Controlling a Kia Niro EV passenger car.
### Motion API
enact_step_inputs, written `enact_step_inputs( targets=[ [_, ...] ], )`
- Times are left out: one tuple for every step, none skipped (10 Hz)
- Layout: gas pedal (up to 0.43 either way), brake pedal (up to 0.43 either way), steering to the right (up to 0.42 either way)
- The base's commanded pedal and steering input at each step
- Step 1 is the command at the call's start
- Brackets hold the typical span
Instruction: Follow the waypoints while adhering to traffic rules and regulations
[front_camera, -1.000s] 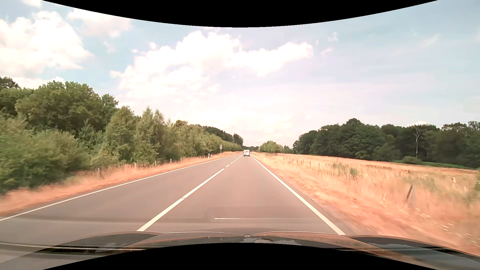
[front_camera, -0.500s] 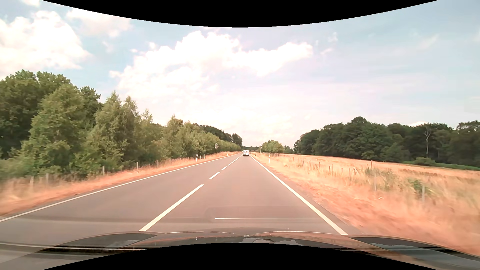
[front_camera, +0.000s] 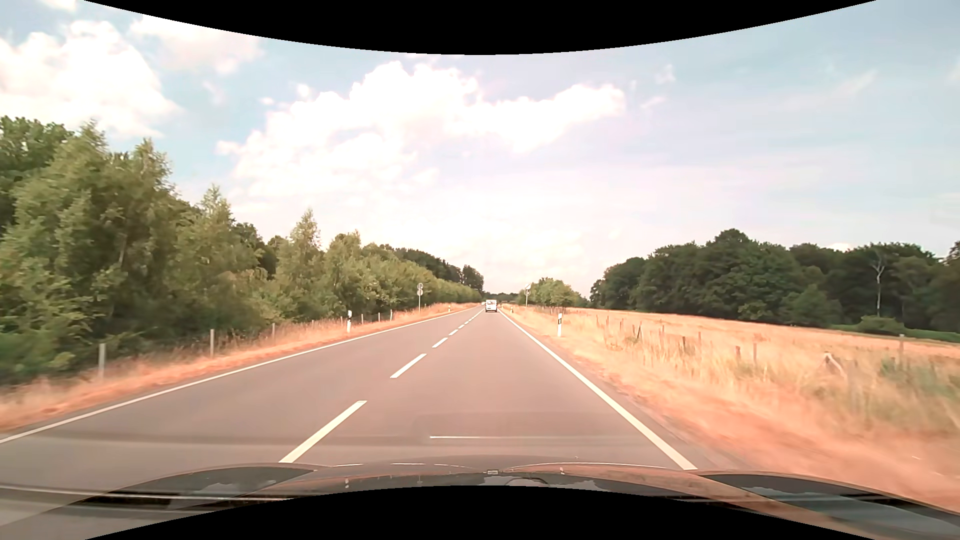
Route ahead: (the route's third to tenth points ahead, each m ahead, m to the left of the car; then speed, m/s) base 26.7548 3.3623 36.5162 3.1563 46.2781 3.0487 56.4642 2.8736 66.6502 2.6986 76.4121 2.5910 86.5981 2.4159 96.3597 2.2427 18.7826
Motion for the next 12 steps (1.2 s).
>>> enact_step_inputs(
  targets=[
    [0.189,0.0,0.0],
    [0.189,0.0,0.0],
    [0.189,0.0,0.0],
    [0.189,0.0,0.0],
    [0.189,0.0,0.0],
    [0.189,0.0,0.0],
    [0.189,0.0,0.0],
    [0.189,0.0,0.0],
    [0.189,0.0,0.0],
    [0.197,0.0,0.0],
    [0.22,0.0,0.0],
    [0.228,0.0,0.0]
  ],
)
